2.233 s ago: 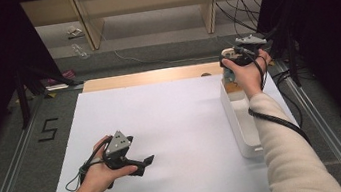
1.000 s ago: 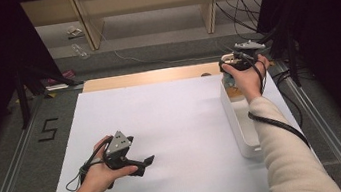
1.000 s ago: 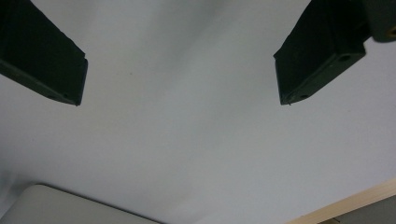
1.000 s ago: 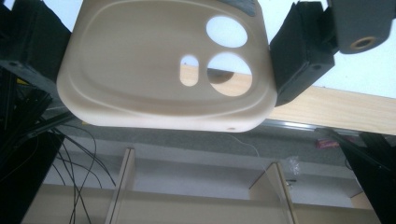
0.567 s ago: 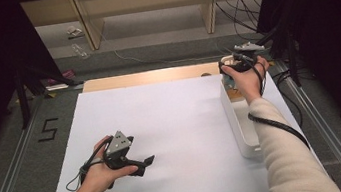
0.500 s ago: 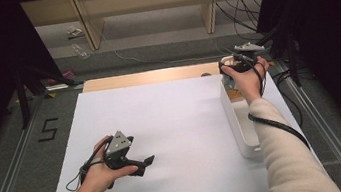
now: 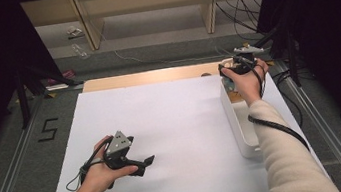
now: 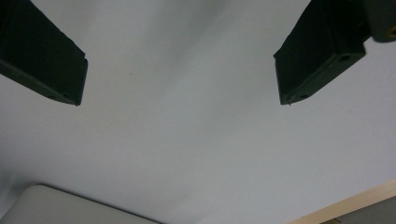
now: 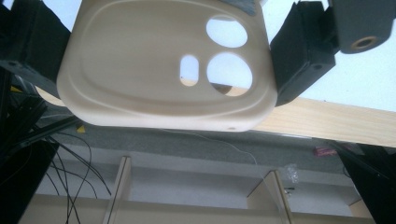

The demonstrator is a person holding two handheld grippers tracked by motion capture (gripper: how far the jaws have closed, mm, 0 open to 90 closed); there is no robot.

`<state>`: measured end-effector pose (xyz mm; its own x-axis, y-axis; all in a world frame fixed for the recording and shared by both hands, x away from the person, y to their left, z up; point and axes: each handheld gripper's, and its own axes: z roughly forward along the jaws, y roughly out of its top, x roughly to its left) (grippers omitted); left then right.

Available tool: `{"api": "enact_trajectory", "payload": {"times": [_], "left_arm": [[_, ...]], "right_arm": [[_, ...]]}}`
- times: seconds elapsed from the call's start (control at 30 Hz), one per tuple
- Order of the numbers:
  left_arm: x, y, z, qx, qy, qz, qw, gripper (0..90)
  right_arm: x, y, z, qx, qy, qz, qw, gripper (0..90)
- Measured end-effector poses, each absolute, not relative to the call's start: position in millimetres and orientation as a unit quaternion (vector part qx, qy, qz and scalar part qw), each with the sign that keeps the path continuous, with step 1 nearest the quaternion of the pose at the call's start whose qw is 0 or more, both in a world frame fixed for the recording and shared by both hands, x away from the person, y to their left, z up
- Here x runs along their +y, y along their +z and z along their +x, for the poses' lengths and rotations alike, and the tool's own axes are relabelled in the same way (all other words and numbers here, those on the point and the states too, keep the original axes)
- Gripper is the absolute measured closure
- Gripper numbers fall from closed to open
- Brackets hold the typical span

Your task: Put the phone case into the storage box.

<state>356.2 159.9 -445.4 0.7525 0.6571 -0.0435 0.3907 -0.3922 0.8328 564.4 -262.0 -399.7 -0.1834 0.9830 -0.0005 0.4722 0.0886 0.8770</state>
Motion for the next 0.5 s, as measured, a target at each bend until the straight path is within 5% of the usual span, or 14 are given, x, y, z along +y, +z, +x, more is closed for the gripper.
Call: {"api": "enact_trajectory", "payload": {"times": [0.5], "left_arm": [[159.7, -445.5, 356.2, 0.318, 0.148, 0.821, 0.449, 1.9]], "right_arm": [[-263.7, -400.5, 564.4, 0.665, 0.398, 0.544, 0.322, 10.9]]}}
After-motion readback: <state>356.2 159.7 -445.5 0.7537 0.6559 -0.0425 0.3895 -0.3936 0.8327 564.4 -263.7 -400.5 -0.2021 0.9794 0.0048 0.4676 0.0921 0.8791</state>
